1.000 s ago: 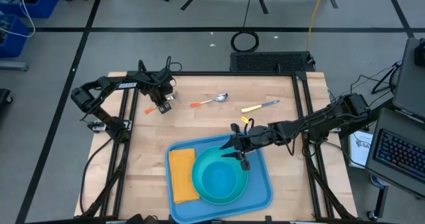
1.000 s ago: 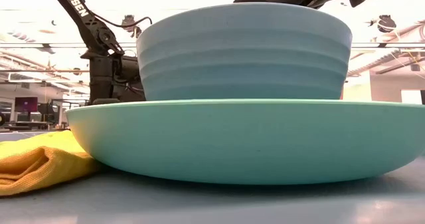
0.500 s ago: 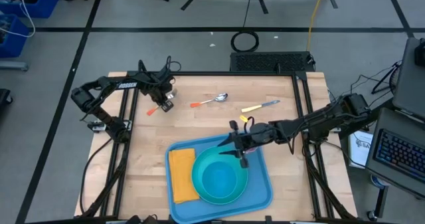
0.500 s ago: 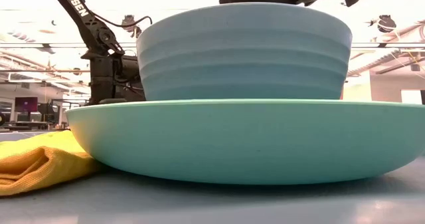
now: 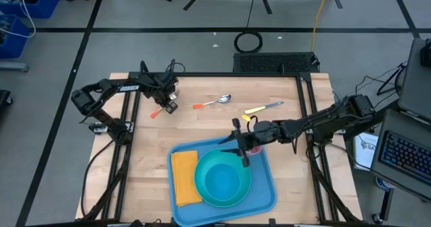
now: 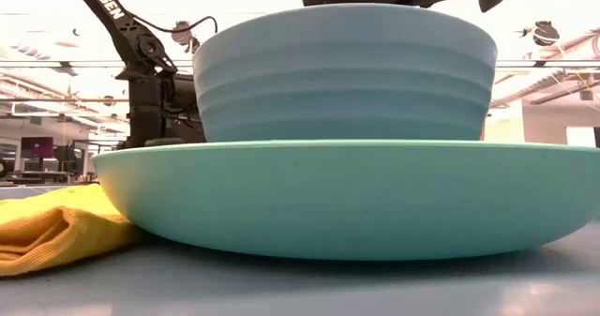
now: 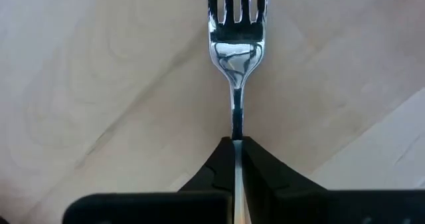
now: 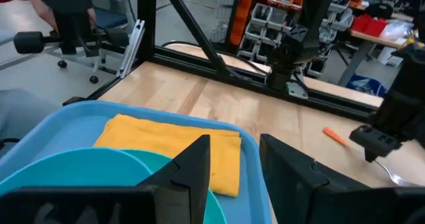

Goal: Set up tray
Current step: Put the fork on top of the napkin

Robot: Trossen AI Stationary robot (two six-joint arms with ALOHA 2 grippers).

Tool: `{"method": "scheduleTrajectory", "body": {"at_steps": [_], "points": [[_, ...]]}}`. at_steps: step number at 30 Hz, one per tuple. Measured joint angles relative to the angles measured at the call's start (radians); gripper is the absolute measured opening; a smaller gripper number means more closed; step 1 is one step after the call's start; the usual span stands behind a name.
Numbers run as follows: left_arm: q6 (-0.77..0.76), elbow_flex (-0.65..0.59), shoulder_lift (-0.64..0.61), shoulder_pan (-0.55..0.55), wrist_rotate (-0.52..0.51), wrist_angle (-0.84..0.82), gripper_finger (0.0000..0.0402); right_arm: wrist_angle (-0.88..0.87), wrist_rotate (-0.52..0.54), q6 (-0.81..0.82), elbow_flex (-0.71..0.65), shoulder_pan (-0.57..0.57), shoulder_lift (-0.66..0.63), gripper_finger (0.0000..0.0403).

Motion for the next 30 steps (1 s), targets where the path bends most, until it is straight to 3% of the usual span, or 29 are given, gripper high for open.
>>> {"method": "scheduleTrajectory", "body": {"at_steps": [15, 22, 30], "points": [[-0.023, 0.0, -0.202, -0.004, -0.004, 0.072, 0.0009, 0.052, 0.0, -0.074, 0.0, -0.029, 0.0, 0.0123], [-0.154, 0.0, -0.335, -0.024, 0.029, 0.069, 0.0009, 0.052, 0.0, -0.082, 0.0, -0.03, 0.0, 0.0123], [-0.341, 0.0, -0.443, -0.082, 0.05, -0.064, 0.0009, 0.053, -0.001, -0.095, 0.0, -0.031, 0.0, 0.0123]]}}
